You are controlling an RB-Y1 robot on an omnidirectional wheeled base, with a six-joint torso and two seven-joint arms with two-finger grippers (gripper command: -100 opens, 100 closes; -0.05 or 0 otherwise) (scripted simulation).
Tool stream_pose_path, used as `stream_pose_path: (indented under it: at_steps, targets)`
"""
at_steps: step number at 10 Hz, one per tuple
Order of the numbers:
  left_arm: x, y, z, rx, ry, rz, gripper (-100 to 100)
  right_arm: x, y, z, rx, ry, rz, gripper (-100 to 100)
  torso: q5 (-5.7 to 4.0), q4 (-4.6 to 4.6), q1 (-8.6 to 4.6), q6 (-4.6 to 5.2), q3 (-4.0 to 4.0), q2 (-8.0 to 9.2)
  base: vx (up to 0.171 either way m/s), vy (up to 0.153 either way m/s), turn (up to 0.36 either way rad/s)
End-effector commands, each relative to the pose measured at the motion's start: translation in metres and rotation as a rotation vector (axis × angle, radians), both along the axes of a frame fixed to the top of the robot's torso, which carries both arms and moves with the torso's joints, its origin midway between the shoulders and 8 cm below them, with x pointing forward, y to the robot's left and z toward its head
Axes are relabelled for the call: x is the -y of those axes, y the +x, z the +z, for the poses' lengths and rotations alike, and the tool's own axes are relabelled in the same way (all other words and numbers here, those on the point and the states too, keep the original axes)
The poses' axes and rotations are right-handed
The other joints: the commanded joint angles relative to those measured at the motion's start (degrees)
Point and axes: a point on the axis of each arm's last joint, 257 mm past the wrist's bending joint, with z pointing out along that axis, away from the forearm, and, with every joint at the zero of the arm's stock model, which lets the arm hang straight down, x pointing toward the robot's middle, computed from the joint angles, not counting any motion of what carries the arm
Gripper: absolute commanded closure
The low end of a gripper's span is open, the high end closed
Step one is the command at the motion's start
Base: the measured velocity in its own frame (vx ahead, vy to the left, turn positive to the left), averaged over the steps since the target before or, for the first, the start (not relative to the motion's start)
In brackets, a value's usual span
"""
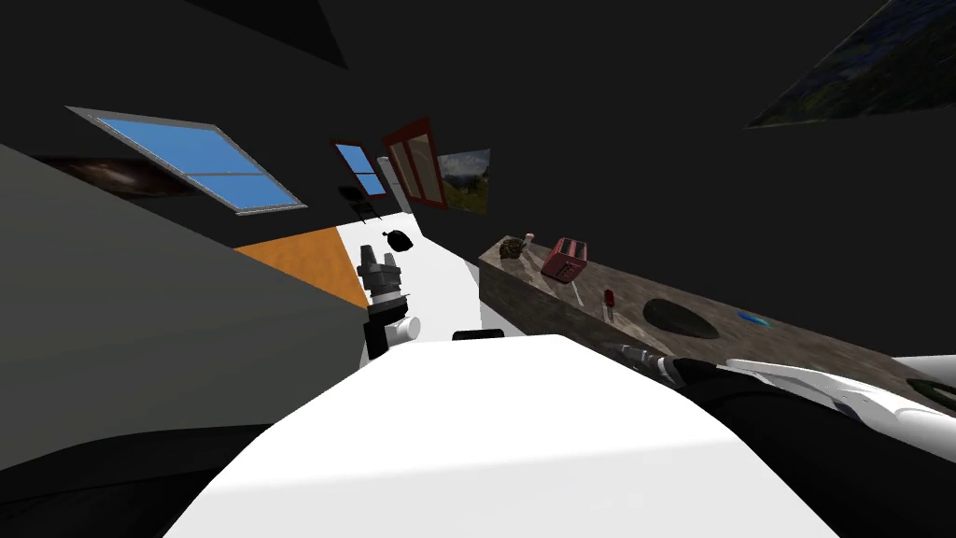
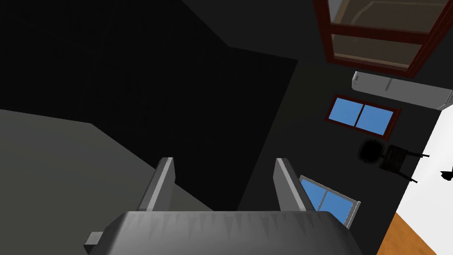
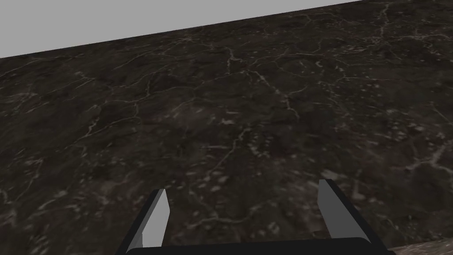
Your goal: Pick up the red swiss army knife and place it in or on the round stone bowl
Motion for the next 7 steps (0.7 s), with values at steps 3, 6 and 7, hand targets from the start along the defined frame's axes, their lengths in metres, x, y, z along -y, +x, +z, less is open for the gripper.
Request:
stream_pose_path:
  at_steps: [3, 6, 7]
  targets:
    - [0.000, 0.000, 0.000, 0.000, 0.000, 0.000, 0, 0.038, -0.012, 0.018, -0.056, -0.080, -0.001, -100, -0.01, -0.04, -0.12, -0.08, -0.10, -0.17, 0.119, -0.090, 0.186]
    - [0.000, 0.000, 0.000, 0.000, 0.000, 0.000, 0, 0.070, -0.025, 0.034, -0.099, -0.148, -0.011, -100, -0.10, -0.06, -0.36, -0.03, -0.15, -0.26, 0.143, -0.158, 0.230]
    - [0.000, 0.000, 0.000, 0.000, 0.000, 0.000, 0, 0.076, -0.028, 0.036, -0.107, -0.160, -0.016, -100, -0.08, -0.05, -0.24, -0.03, -0.13, -0.22, 0.131, -0.151, 0.178]
